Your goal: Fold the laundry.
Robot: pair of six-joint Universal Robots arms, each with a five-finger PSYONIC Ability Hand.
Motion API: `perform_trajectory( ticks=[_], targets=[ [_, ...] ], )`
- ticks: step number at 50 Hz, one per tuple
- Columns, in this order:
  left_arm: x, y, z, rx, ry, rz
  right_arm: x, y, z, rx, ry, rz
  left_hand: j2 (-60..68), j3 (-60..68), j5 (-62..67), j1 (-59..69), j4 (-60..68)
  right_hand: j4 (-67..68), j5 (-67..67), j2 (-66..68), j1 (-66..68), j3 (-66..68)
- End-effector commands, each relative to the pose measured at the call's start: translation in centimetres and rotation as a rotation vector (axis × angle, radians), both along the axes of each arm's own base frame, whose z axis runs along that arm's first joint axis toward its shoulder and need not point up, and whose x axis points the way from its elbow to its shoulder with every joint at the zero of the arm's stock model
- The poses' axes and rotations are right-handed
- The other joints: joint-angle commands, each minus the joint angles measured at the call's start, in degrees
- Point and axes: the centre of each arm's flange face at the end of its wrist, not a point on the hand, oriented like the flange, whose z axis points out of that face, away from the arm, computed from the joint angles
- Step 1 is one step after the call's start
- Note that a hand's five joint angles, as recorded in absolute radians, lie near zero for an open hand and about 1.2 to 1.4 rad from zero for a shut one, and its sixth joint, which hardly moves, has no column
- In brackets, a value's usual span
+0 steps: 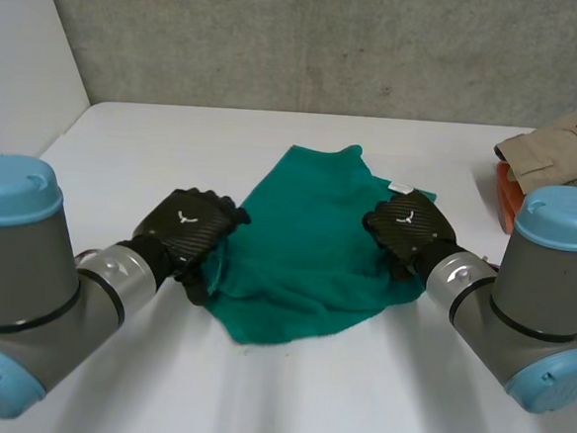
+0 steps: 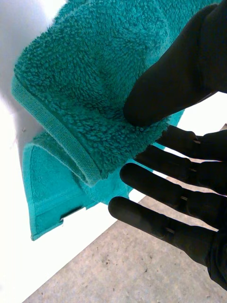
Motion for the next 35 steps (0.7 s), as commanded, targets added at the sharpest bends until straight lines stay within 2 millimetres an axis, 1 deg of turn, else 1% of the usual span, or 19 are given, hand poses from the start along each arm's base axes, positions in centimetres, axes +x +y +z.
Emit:
perform_trajectory(
  ticks=[1, 3, 4, 7, 8, 10, 11, 12, 15, 16, 20, 27, 31, 35],
  targets=[
    [-1.3, 4.9, 5.2, -0.171, 0.107, -0.127, 0.2, -0.8, 0.5, -0.017, -0.011, -0.023, 9.36, 9.74, 10.1, 9.58, 9.79, 11.48, 13.79, 12.29, 15.72, 11.9],
    [-1.5, 5.8, 6.8, -0.209, 0.141, -0.152, 0.2, -1.0, 0.4, -0.017, -0.011, -0.035, 13.91, 14.29, 14.66, 14.14, 14.34, 11.48, 13.79, 12.29, 15.72, 11.9],
    [-2.0, 6.9, 7.4, -0.206, 0.161, -0.19, 0.3, -1.3, 0.4, -0.015, -0.01, -0.046, 16.6, 16.98, 17.34, 16.83, 17.03, 11.48, 13.79, 12.29, 15.72, 11.9],
    [-3.0, 8.6, 6.6, -0.143, 0.143, -0.249, 0.3, -1.6, 0.4, -0.01, -0.005, -0.059, 25.85, 26.23, 26.59, 26.08, 26.28, 11.48, 13.79, 12.29, 15.72, 11.9],
    [-3.6, 9.4, 5.9, -0.097, 0.114, -0.276, 0.3, -1.6, 0.4, -0.004, 0.0, -0.065, 29.37, 29.75, 30.12, 29.6, 29.8, 11.48, 13.79, 12.29, 15.72, 11.9],
    [-3.9, 9.6, 4.9, -0.047, 0.069, -0.284, 0.2, -1.6, 0.4, 0.006, 0.004, -0.067, 29.74, 30.12, 30.49, 29.97, 30.17, 11.48, 13.79, 12.29, 15.72, 11.9],
    [-4.0, 9.4, 4.2, -0.023, 0.043, -0.282, 0.2, -1.6, 0.3, 0.011, 0.008, -0.067, 29.74, 30.12, 30.49, 29.97, 30.17, 11.48, 13.79, 12.29, 15.72, 11.9],
    [-4.2, 9.0, 2.8, 0.024, -0.012, -0.27, 0.2, -1.5, 0.2, 0.018, 0.011, -0.067, 29.41, 29.79, 30.16, 29.64, 29.84, 11.48, 13.79, 12.29, 15.72, 11.9],
    [-4.4, 8.4, 0.7, 0.076, -0.095, -0.254, 0.1, -1.4, 0.1, 0.026, 0.012, -0.064, 28.91, 29.29, 29.65, 29.14, 29.34, 11.48, 13.79, 12.29, 15.72, 11.9],
    [-4.7, 8.1, -0.4, 0.088, -0.138, -0.254, 0.1, -1.3, 0.0, 0.027, 0.016, -0.062, 28.07, 28.45, 28.81, 28.3, 28.5, 11.48, 13.79, 12.29, 15.72, 11.9],
    [-5.4, 7.1, -2.2, 0.073, -0.19, -0.241, 0.1, -1.3, 0.0, 0.028, 0.018, -0.06, 24.38, 24.76, 25.12, 24.61, 24.81, 11.48, 13.79, 12.29, 15.72, 11.9],
    [-6.6, 5.2, -3.5, 0.02, -0.177, -0.174, 0.2, -1.0, -0.3, 0.037, 0.022, -0.051, 18.15, 18.53, 18.89, 18.38, 18.58, 11.48, 13.79, 12.29, 15.72, 11.9],
    [-7.2, 4.3, -4.4, 0.015, -0.184, -0.156, 0.3, -0.7, -0.5, 0.045, 0.027, -0.046, 15.62, 16.0, 16.36, 15.85, 16.05, 11.48, 13.79, 12.29, 15.72, 11.9],
    [-7.4, 3.9, -5.5, 0.032, -0.211, -0.151, 0.2, -0.7, -0.6, 0.04, 0.031, -0.044, 13.61, 13.99, 14.35, 13.84, 14.04, 11.48, 13.79, 12.29, 15.72, 11.9]
  ],
)
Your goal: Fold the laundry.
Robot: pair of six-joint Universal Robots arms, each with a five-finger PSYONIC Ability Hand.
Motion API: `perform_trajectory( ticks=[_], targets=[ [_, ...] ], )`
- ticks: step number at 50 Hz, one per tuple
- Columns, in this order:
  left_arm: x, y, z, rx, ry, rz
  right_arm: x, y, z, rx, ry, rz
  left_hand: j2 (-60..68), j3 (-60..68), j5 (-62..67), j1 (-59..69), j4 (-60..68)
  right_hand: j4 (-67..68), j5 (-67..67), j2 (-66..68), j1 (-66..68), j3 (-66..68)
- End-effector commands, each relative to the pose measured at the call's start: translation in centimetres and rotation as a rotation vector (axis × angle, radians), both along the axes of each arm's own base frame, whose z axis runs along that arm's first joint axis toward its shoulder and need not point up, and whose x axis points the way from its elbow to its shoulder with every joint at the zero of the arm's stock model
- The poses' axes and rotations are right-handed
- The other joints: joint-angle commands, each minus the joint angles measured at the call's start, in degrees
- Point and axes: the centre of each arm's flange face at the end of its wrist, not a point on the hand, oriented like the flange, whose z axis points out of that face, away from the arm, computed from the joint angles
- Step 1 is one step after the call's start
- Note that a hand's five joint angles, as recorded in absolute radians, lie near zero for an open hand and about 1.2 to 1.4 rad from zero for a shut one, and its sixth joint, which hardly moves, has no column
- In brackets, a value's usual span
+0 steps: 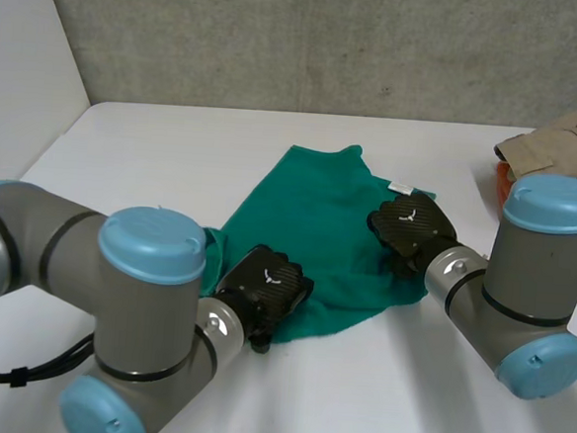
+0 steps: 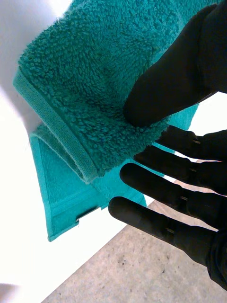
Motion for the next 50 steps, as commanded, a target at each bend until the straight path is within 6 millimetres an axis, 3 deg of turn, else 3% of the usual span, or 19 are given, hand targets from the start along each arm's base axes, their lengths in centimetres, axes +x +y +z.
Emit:
perform_trajectory(
  ticks=[1, 12, 14, 19, 22, 26, 29, 30, 33, 36, 39, 42, 45, 49, 50],
  targets=[
    [-0.7, -1.1, -1.7, 0.003, -0.026, 0.022, 0.0, 0.2, -0.3, 0.001, 0.008, 0.004, -0.47, -0.55, 0.13, -0.32, -0.08, 11.47, 13.79, 12.29, 15.72, 11.91],
    [-0.6, -2.8, -2.4, -0.025, -0.046, 0.055, -0.1, 0.0, -0.2, -0.001, 0.008, 0.0, 5.56, 5.48, 6.16, 5.72, 5.95, 11.47, 13.79, 12.29, 15.72, 11.91],
    [-0.7, -3.1, -2.4, -0.031, -0.042, 0.058, -0.1, 0.0, -0.3, -0.001, 0.008, 0.0, 11.1, 11.02, 11.7, 11.26, 11.5, 11.47, 13.79, 12.29, 15.72, 11.91],
    [-0.9, -3.8, -2.7, -0.076, -0.028, 0.07, -0.2, 0.1, -0.4, 0.0, 0.01, -0.003, 50.55, 50.47, 51.15, 50.7, 50.94, 11.47, 13.79, 12.29, 15.72, 11.91],
    [-0.9, -4.0, -2.2, -0.099, -0.018, 0.089, -0.3, 0.0, -0.3, -0.001, 0.009, -0.008, 50.64, 50.56, 51.24, 50.8, 51.04, 11.47, 13.79, 12.29, 15.72, 11.91],
    [-0.7, -3.7, 0.2, -0.139, 0.024, 0.12, -0.5, 0.1, -0.1, 0.002, 0.012, -0.014, 50.64, 50.56, 51.24, 50.8, 51.04, 11.47, 13.79, 12.29, 15.72, 11.91],
    [-0.3, -3.0, 3.4, -0.17, 0.101, 0.132, -0.6, 0.1, 1.1, -0.01, 0.007, -0.015, 50.64, 50.56, 51.24, 50.8, 51.04, 11.47, 13.79, 12.29, 15.72, 11.91],
    [0.1, -2.9, 5.4, -0.192, 0.153, 0.15, -0.6, 0.0, 2.5, -0.033, -0.008, -0.016, 50.64, 50.56, 51.24, 50.8, 51.04, 11.47, 13.79, 12.29, 15.72, 11.91],
    [1.0, -2.8, 8.8, -0.226, 0.248, 0.182, -0.7, -0.1, 4.8, -0.071, -0.036, -0.018, 50.64, 50.56, 51.24, 50.8, 51.04, 11.47, 13.79, 12.29, 15.72, 11.91],
    [3.7, -3.3, 14.5, -0.281, 0.416, 0.271, 0.2, 0.6, 9.2, -0.138, -0.142, 0.003, 50.64, 50.56, 51.24, 50.8, 51.04, 11.47, 13.79, 12.29, 15.72, 11.91],
    [5.8, -4.6, 16.4, -0.304, 0.463, 0.34, 1.7, 2.2, 11.3, -0.155, -0.228, 0.066, 50.64, 50.56, 51.24, 50.8, 51.04, 11.47, 13.79, 12.29, 15.72, 11.91],
    [7.1, -5.9, 16.6, -0.309, 0.467, 0.383, 3.0, 3.1, 12.0, -0.156, -0.292, 0.116, 50.64, 50.56, 51.24, 50.8, 51.04, 11.47, 13.79, 12.29, 15.72, 11.91],
    [9.0, -8.4, 15.8, -0.297, 0.434, 0.437, 5.6, 4.2, 10.9, -0.11, -0.352, 0.196, 50.64, 50.56, 51.24, 50.8, 51.04, 11.47, 13.79, 12.29, 15.72, 11.91],
    [10.7, -12.0, 12.1, -0.217, 0.355, 0.497, 9.6, 6.4, 7.6, -0.038, -0.362, 0.303, 50.64, 50.56, 51.24, 50.8, 51.04, 11.47, 13.79, 12.29, 15.72, 11.91],
    [11.3, -13.3, 10.4, -0.182, 0.317, 0.523, 10.8, 6.9, 5.9, -0.011, -0.343, 0.33, 50.64, 50.56, 51.24, 50.8, 51.04, 0.95, 3.28, 1.77, 5.21, 1.39]
  ],
)
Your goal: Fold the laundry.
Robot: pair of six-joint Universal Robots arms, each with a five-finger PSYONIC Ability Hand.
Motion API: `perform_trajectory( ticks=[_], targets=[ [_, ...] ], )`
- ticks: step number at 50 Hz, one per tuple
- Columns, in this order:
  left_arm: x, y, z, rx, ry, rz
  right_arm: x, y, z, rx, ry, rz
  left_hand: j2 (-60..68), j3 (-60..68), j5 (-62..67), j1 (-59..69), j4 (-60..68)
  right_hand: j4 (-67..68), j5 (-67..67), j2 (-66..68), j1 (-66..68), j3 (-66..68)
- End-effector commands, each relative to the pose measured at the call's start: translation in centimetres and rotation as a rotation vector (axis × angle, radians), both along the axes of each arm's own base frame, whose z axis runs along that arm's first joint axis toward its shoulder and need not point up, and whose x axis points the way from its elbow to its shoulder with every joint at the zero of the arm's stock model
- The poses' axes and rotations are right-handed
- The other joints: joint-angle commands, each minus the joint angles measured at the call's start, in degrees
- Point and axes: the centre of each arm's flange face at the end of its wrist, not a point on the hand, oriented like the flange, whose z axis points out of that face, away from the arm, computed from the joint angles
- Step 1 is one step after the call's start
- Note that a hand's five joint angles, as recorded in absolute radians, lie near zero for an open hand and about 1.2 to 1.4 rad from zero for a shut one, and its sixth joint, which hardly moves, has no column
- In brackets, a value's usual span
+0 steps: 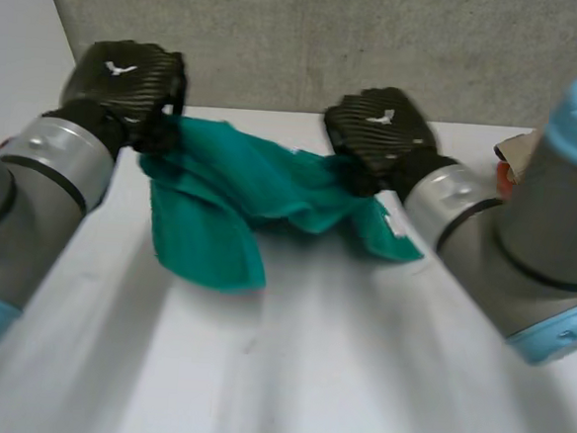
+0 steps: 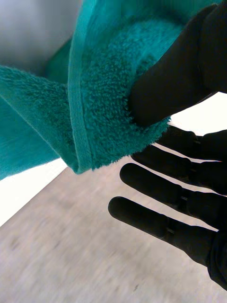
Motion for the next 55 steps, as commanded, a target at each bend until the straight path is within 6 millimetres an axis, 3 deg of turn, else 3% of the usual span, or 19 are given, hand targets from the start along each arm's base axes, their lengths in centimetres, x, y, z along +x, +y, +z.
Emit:
perform_trajectory(
  ticks=[1, 4, 5, 7, 8, 12, 15, 20, 22, 30, 36, 40, 55],
  targets=[
    [3.6, -6.7, -6.5, 0.184, -0.101, 0.11, 6.9, 3.4, -6.1, 0.096, 0.005, 0.198, 11.55, 12.06, 14.24, 15.79, 11.53, -7.94, -5.89, -6.99, -3.55, -7.39],
    [4.6, -8.3, -9.0, 0.269, -0.149, 0.147, 8.5, 3.5, -8.6, 0.113, 0.058, 0.217, 11.55, 12.06, 14.24, 15.79, 11.53, -33.0, -30.96, -32.05, -28.62, -32.45],
    [4.8, -8.5, -9.6, 0.291, -0.162, 0.156, 8.7, 3.4, -9.2, 0.121, 0.075, 0.211, 11.55, 12.06, 14.24, 15.79, 11.53, -35.25, -33.21, -34.3, -30.87, -34.7],
    [5.2, -9.0, -10.5, 0.324, -0.182, 0.17, 8.9, 3.3, -9.9, 0.14, 0.103, 0.194, 2.2, 2.71, 4.89, 6.44, 2.19, -40.13, -38.08, -39.18, -35.75, -39.58],
    [5.4, -9.1, -10.7, 0.341, -0.19, 0.179, 8.7, 2.9, -10.1, 0.156, 0.123, 0.164, -9.01, -8.5, -6.32, -4.77, -9.02, -45.65, -43.6, -44.7, -41.27, -45.1],
    [5.9, -8.9, -10.2, 0.352, -0.195, 0.195, 7.6, 2.2, -9.7, 0.199, 0.148, 0.098, -43.66, -43.15, -40.97, -39.42, -43.67, -54.59, -52.54, -53.64, -50.21, -54.04],
    [6.2, -8.3, -9.0, 0.327, -0.189, 0.205, 6.3, 1.2, -8.8, 0.216, 0.132, 0.053, -51.15, -50.64, -48.46, -46.91, -51.16, -58.66, -56.61, -57.71, -54.28, -58.11],
    [6.0, -5.7, -7.2, 0.295, -0.187, 0.179, 3.2, -0.2, -5.6, 0.185, 0.117, -0.014, -51.85, -51.34, -49.16, -47.61, -51.86, -58.66, -56.61, -57.71, -54.28, -58.11],
    [5.7, -4.7, -7.2, 0.298, -0.2, 0.163, 2.2, -0.5, -5.1, 0.181, 0.138, -0.033, -51.52, -51.01, -48.83, -47.28, -51.53, -58.66, -56.61, -57.71, -54.28, -58.11],
    [4.6, -0.7, -9.5, 0.345, -0.328, 0.083, -1.9, -3.1, -7.0, 0.127, 0.383, -0.092, -32.19, -31.68, -29.5, -27.95, -32.2, -47.22, -45.18, -46.28, -42.84, -46.68],
    [5.4, -1.5, -11.6, 0.402, -0.378, 0.1, -3.3, -4.0, -10.3, 0.141, 0.511, -0.059, -34.67, -34.16, -31.98, -30.43, -34.68, -45.54, -43.49, -44.59, -41.15, -44.99],
    [5.6, -2.3, -12.3, 0.41, -0.377, 0.099, -3.0, -4.7, -12.3, 0.112, 0.494, -0.003, -35.03, -34.52, -32.34, -30.79, -35.04, -44.7, -42.65, -43.75, -40.32, -44.15],
    [6.1, -3.8, -12.2, 0.405, -0.347, 0.117, -2.1, -7.0, -16.5, 0.068, 0.48, 0.027, -34.52, -34.01, -31.83, -30.28, -34.54, -37.8, -35.76, -36.85, -33.42, -37.25]
  ],
)
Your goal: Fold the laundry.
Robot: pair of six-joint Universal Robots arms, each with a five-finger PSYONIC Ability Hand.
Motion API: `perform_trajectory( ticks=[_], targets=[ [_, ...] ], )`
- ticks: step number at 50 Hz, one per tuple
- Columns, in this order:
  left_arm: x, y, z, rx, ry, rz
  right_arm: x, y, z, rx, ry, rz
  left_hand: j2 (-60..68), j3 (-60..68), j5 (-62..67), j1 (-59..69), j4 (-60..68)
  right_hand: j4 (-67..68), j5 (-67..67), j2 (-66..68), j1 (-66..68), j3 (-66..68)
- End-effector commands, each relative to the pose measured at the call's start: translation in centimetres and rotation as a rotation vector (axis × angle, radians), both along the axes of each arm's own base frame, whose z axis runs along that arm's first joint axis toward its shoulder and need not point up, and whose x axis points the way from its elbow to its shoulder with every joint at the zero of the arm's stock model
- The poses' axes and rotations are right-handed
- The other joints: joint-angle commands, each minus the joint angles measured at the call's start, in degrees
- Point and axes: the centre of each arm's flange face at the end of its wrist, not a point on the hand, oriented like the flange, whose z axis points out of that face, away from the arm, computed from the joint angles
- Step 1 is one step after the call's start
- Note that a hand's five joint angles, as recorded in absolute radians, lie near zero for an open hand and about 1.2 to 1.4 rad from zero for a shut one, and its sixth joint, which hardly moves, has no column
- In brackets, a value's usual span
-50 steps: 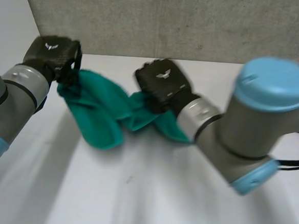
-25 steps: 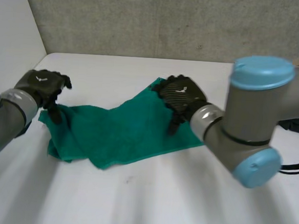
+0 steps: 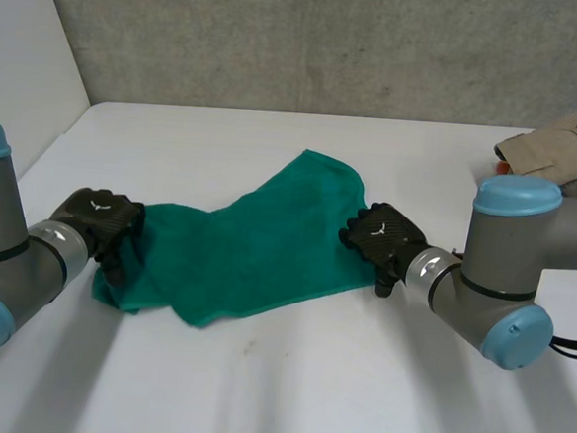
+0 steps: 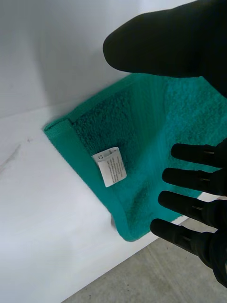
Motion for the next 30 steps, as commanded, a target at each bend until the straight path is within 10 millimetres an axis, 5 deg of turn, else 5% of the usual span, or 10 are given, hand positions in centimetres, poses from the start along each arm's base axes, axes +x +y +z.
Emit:
perform_trajectory(
  ticks=[1, 30],
  targets=[
    [0.3, -0.4, 0.3, -0.007, 0.015, 0.013, 0.4, -1.0, -1.4, -0.011, -0.002, 0.0, 3.51, 3.45, 4.11, 3.52, 3.7, 6.96, 6.45, 7.64, 6.91, 7.22],
    [0.4, -0.3, 0.6, -0.009, 0.033, 0.008, 2.4, -4.4, -1.7, -0.147, -0.071, -0.002, 3.51, 3.45, 4.11, 3.52, 3.7, 20.08, 19.57, 20.76, 20.03, 20.34]
  ],
)
